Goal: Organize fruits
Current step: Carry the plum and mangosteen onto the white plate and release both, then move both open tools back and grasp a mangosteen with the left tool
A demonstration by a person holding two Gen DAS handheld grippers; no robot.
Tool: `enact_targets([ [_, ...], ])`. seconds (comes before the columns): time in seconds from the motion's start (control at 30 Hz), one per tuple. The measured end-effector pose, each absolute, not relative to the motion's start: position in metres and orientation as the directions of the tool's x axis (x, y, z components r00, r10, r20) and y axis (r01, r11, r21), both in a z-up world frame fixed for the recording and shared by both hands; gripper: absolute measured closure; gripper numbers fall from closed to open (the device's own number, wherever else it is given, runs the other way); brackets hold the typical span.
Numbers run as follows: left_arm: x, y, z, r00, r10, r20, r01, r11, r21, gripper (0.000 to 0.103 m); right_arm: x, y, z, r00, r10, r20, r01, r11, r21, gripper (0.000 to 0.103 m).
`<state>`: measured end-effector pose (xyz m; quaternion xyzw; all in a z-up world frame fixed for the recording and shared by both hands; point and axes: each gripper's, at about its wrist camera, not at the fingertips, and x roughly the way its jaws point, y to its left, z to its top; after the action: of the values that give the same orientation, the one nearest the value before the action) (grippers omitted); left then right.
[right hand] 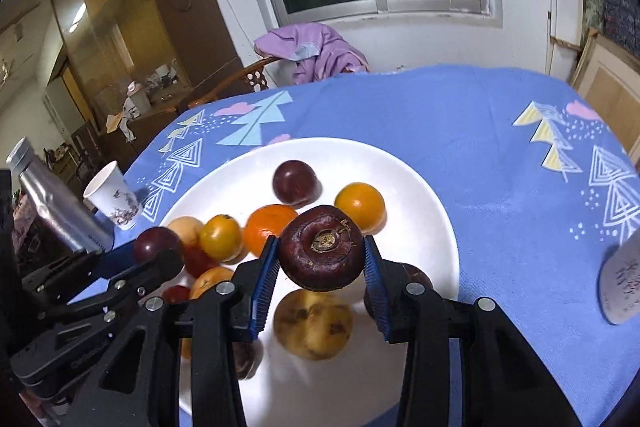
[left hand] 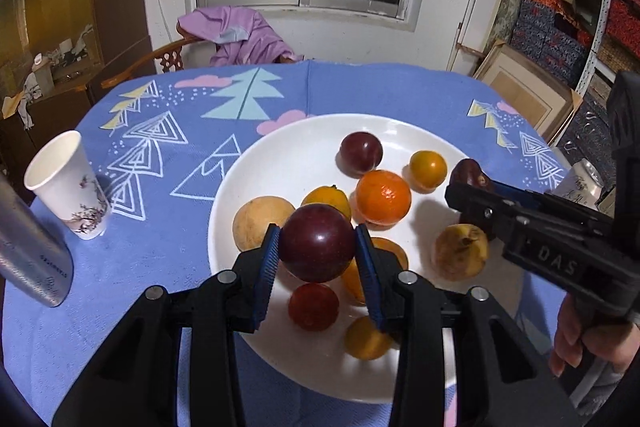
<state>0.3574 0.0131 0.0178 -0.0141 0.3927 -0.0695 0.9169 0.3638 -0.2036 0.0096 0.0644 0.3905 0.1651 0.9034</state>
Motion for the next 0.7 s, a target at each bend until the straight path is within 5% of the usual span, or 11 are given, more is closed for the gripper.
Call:
enact_targets([
  [0.1, 0.363, 0.013, 0.011, 0.67, -0.144, -0.729, 0.117, 0.989, -0.087, 0.061, 0.369, -0.21, 0.002, 0.62, 0.369, -0.692, -0.229, 0.929, 0.29, 0.044],
  [0.37, 0.337, 0.014, 0.036, 0.723, -0.14, -0.676, 0.111, 0.99, -0.086, 0.044, 0.337, -0.225, 0.045, 0.688, 0.428, -0.586, -0.255, 0.899, 0.357, 0.042],
  [0.7, 0.23, 0.02, 0.057, 0.77, -0.103, -0.629, 0.104, 0.994, -0.034, 0.028, 0.224, -0.229, 0.1, 0.731, 0.467, -0.498, -0.362, 0.883, 0.298, 0.023],
])
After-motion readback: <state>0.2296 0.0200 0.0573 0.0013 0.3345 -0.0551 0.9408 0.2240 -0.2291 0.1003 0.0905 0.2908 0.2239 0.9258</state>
